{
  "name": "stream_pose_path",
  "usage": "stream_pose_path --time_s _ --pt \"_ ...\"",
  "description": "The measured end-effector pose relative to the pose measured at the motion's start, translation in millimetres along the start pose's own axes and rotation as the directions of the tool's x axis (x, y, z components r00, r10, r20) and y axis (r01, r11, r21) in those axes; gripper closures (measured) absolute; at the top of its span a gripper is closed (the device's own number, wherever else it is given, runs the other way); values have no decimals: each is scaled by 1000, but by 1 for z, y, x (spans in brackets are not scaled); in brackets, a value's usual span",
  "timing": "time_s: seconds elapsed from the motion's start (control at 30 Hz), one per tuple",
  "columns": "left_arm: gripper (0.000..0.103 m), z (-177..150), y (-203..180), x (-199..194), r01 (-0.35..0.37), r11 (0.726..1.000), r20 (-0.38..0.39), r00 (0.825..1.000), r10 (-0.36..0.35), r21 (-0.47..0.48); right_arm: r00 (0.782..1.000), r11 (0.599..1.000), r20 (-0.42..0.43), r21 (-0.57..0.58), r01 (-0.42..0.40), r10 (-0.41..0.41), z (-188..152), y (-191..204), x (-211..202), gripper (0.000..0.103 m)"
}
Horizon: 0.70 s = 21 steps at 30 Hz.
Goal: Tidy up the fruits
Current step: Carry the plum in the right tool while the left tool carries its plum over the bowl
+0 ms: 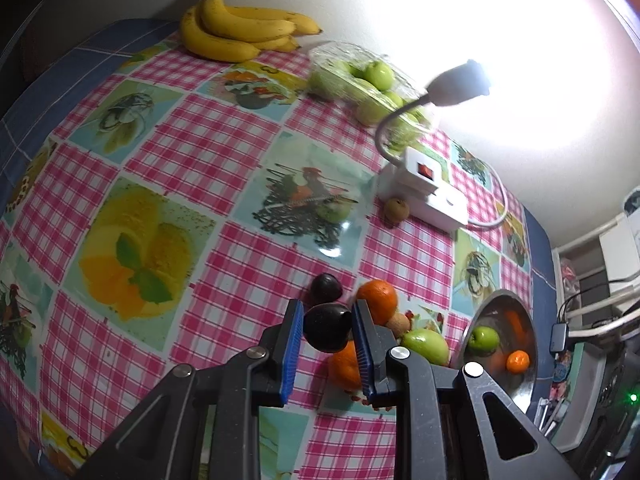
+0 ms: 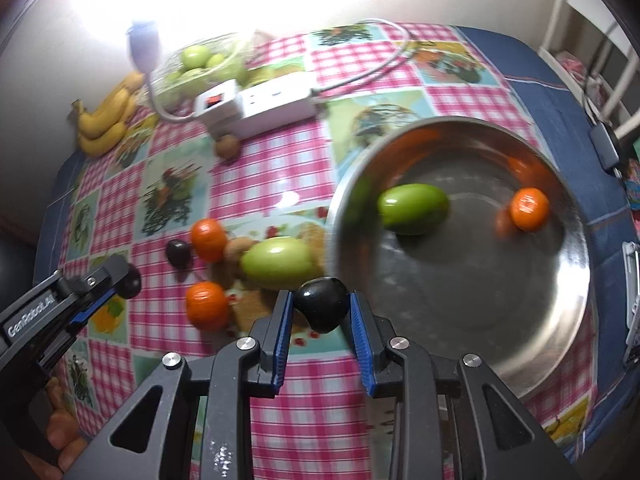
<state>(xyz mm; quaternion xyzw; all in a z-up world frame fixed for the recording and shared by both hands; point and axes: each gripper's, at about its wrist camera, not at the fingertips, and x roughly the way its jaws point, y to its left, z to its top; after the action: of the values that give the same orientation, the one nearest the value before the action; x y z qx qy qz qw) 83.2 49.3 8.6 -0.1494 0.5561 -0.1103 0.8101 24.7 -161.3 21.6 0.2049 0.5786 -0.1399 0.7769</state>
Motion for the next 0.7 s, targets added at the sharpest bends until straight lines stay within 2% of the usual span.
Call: stream_pose_path --time_s 0.43,0.53,0.7 --pt "77 -34 -74 13 43 984 -39 999 -37 175 999 983 -1 179 51 -51 1 -87 -7 73" --pt "77 -45 -97 18 46 971 -52 998 -34 234 998 974 2 218 59 -61 0 -107 -10 73" --pt "76 -71 -136 27 66 932 -87 996 -37 355 997 962 6 265 69 -73 -4 -132 -16 73"
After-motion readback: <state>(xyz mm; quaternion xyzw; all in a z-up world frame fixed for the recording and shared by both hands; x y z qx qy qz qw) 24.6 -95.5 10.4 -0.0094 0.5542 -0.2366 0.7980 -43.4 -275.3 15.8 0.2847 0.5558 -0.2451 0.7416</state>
